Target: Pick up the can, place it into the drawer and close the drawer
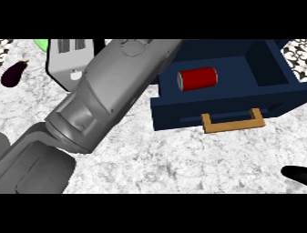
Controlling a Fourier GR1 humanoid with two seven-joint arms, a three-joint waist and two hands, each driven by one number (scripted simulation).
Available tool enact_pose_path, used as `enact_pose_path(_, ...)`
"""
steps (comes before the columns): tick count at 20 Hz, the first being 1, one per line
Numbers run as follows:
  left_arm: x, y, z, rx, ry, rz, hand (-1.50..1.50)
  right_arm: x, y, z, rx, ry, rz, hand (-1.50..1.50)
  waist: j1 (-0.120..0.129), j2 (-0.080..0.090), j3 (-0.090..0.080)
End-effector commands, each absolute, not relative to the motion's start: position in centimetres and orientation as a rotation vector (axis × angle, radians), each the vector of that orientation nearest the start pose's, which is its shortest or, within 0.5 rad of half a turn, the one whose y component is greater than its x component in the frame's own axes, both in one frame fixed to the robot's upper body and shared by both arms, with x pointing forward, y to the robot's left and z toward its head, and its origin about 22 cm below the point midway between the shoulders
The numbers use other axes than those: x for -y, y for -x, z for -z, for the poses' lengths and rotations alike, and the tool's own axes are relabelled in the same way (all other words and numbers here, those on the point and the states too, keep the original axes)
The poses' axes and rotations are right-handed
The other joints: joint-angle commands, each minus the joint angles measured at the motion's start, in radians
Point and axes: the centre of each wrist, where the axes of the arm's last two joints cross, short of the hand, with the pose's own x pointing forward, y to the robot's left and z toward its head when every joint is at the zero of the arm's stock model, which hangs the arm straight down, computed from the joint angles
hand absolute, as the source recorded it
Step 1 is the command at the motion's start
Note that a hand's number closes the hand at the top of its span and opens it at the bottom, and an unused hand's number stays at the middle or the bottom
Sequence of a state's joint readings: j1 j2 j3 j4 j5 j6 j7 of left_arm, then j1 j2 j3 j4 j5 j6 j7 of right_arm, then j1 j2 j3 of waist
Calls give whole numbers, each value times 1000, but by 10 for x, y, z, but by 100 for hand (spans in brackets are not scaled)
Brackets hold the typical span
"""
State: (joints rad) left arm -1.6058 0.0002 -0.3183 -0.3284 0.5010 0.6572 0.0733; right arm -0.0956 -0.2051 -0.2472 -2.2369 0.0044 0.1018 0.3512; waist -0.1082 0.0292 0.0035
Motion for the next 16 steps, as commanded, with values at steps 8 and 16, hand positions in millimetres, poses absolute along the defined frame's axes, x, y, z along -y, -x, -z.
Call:
enact_pose_path(8,25,-432,-266,1725,-31,-23,-150,280,-232,-195,1988,628,-512,-150,31,7,-1)
enact_pose_path(16,25,-433,-265,1732,-38,-8,-150,238,-268,-154,1908,790,-749,-150,83,-9,-2)
